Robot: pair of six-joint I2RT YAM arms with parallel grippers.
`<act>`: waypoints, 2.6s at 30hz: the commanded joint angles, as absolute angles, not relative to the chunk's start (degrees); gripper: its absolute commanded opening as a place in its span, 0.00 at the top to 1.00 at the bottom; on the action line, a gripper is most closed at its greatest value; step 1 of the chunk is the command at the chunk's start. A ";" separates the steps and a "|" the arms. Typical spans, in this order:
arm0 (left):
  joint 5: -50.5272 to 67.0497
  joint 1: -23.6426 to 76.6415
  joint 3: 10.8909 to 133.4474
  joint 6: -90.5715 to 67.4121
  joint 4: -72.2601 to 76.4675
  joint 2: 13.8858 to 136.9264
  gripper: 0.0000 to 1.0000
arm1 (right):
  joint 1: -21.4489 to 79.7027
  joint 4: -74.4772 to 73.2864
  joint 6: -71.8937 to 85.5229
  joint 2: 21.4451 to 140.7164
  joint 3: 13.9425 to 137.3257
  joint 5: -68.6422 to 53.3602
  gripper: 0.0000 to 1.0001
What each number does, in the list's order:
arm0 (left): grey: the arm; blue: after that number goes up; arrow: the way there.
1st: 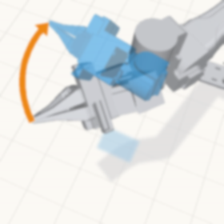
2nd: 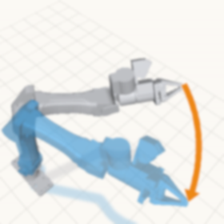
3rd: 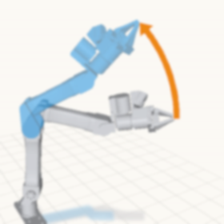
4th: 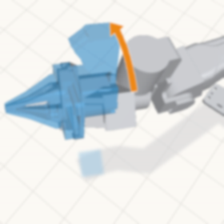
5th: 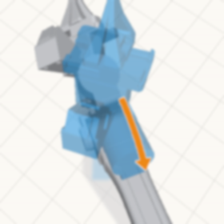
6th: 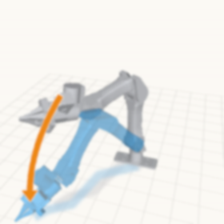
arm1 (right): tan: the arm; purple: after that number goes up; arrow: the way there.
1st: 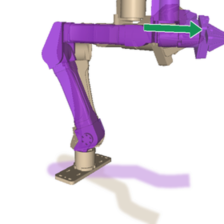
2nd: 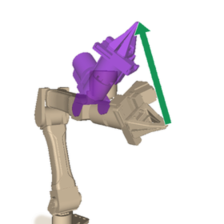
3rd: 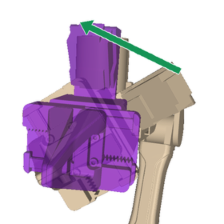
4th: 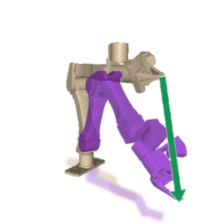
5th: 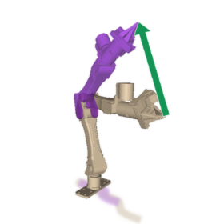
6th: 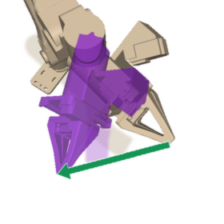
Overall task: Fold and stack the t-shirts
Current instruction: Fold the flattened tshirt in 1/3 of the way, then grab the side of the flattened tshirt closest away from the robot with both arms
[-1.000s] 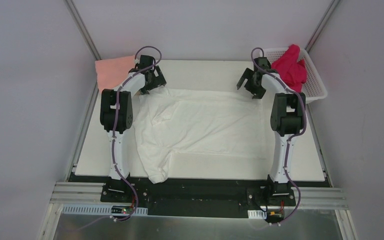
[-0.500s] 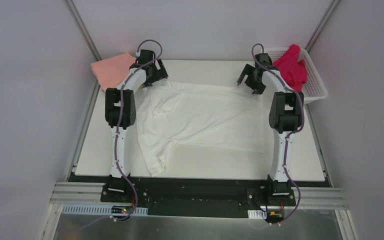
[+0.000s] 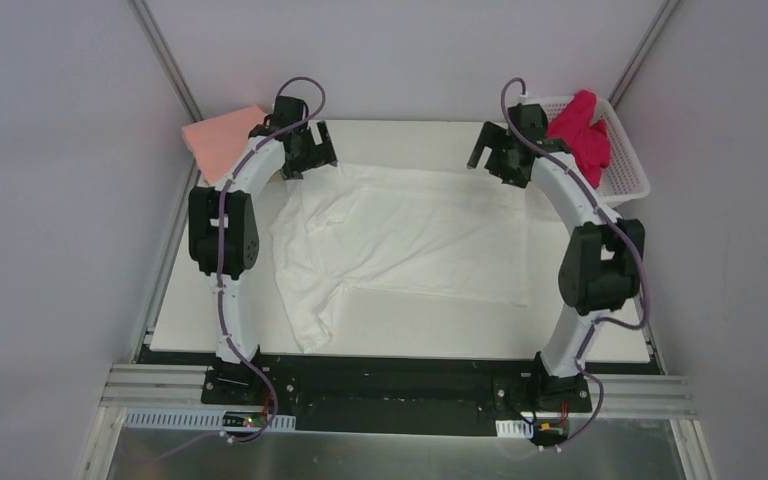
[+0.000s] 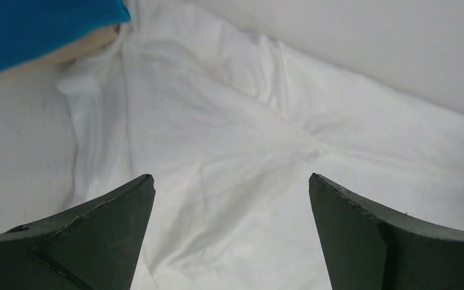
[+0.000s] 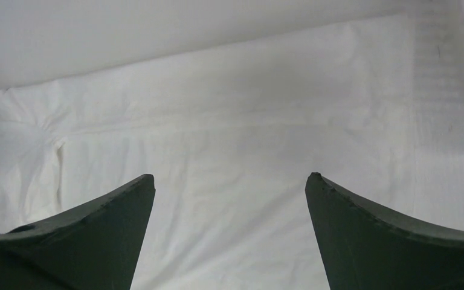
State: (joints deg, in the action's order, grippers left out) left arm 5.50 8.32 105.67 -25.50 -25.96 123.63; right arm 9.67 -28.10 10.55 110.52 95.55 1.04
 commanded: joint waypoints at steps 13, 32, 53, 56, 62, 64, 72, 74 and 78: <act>-1.81 26.91 55.93 -34.74 -28.66 82.43 0.01 | 10.51 -19.72 21.75 81.19 52.86 3.76 0.01; 9.90 31.85 37.40 -41.67 -27.11 67.06 0.01 | 10.29 -19.17 25.54 86.40 50.11 7.37 0.01; 25.54 51.04 45.50 -36.24 -12.96 81.96 0.01 | 10.28 -19.09 25.07 86.07 49.72 4.80 0.01; 25.54 51.41 44.16 -35.76 -13.27 76.86 0.01 | 10.23 -19.24 24.72 85.53 49.63 5.40 0.01; 6.48 51.39 40.65 -40.28 -25.87 60.41 0.01 | 10.21 -19.93 24.39 84.85 49.53 6.64 0.00; -2.43 51.39 39.91 -45.62 -33.32 55.93 0.01 | 10.22 -19.95 24.49 84.16 49.43 7.12 0.01; -17.58 51.35 35.87 -72.55 -57.17 44.14 0.02 | 10.26 -19.50 24.70 80.97 48.74 8.93 0.00; -18.80 51.34 35.21 -76.95 -61.73 44.34 0.04 | 10.21 -19.91 24.60 80.52 48.70 9.97 0.01; -18.74 51.35 33.98 -79.60 -63.05 47.04 0.14 | 10.24 -19.91 24.67 80.16 48.71 10.49 0.01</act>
State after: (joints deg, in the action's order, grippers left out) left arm -14.44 51.03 35.03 -71.24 -55.83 44.95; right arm 10.59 -19.57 24.62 82.32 49.04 8.38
